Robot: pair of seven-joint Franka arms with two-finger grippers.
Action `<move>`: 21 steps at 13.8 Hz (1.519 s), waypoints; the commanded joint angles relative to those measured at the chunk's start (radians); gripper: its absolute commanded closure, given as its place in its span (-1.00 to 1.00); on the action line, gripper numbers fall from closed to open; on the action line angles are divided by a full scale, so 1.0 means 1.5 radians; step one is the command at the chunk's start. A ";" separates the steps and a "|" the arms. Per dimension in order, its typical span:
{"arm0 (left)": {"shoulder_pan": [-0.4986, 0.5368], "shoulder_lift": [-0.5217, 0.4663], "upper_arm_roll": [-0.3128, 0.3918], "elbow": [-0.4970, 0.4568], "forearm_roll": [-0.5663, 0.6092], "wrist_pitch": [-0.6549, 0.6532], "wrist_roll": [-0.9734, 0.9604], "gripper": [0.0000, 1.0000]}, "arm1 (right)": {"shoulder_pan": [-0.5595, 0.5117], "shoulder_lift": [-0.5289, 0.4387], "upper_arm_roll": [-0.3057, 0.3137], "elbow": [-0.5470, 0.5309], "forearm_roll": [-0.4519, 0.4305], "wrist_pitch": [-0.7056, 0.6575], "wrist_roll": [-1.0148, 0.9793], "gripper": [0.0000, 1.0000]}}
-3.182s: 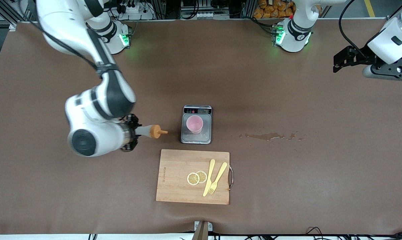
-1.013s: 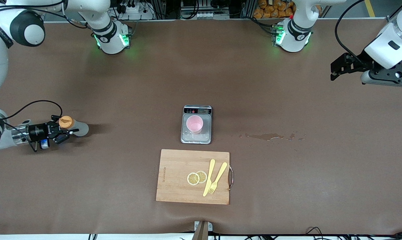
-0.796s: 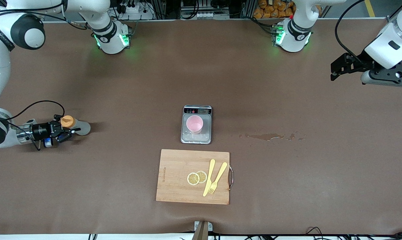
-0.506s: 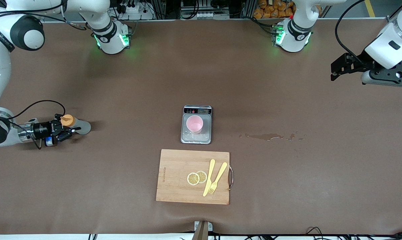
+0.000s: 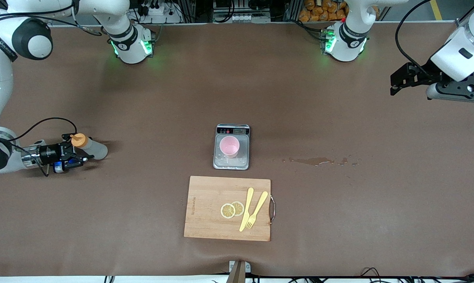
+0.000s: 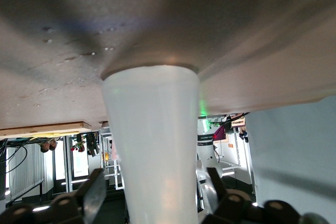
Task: Add sauce to pink cup with both arms
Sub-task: 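Lower the bottle upright onto the table with the right gripper, then open the right gripper and withdraw it from the bottle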
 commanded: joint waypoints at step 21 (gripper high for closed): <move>0.002 -0.001 -0.003 0.002 0.011 0.006 -0.008 -1.00 | 0.058 -0.205 -0.018 0.205 -0.118 -0.181 0.062 -1.00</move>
